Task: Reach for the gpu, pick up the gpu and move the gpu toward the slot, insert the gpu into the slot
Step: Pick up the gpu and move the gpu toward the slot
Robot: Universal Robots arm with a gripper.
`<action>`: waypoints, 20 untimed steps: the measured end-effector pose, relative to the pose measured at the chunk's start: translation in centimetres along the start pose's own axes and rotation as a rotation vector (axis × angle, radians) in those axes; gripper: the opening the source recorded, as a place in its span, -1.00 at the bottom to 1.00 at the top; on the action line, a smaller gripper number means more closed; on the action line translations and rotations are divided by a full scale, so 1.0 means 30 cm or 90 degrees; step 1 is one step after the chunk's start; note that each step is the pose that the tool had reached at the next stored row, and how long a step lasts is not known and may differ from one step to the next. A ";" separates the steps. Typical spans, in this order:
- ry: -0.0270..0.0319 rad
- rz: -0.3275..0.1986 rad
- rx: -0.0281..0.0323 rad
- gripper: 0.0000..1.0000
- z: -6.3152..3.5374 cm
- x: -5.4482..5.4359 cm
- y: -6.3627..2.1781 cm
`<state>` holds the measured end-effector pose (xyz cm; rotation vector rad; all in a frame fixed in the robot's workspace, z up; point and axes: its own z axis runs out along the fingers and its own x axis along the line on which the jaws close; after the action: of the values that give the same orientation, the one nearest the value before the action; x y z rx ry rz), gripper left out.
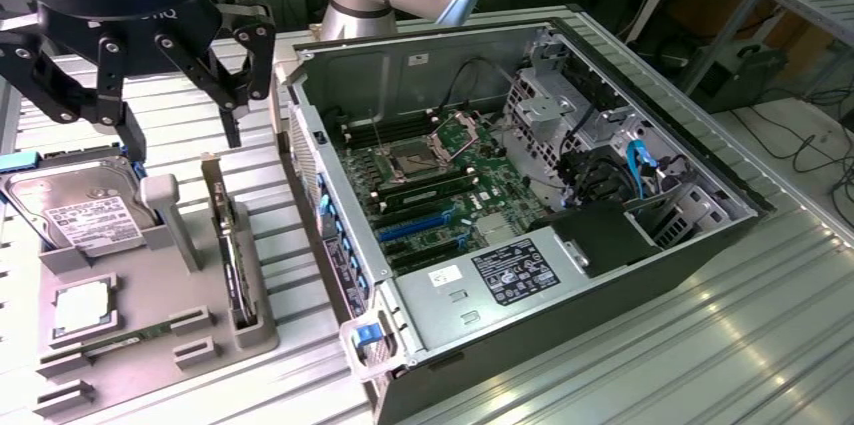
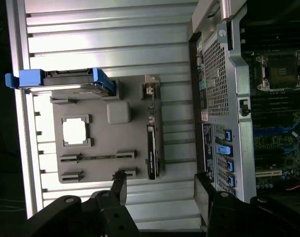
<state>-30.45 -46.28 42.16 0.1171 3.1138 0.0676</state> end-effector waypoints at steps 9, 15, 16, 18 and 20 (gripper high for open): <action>0.0001 -0.003 -0.0001 0.33 0.017 0.000 0.000; 0.0003 -0.005 -0.0001 0.33 0.053 0.001 -0.002; 0.0003 -0.006 -0.0001 0.33 0.057 0.001 -0.002; 0.0003 -0.006 0.0001 0.33 0.063 0.001 -0.002; 0.0003 -0.006 0.0001 0.33 0.068 0.001 -0.002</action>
<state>-30.44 -46.26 40.11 0.1021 3.1146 0.0672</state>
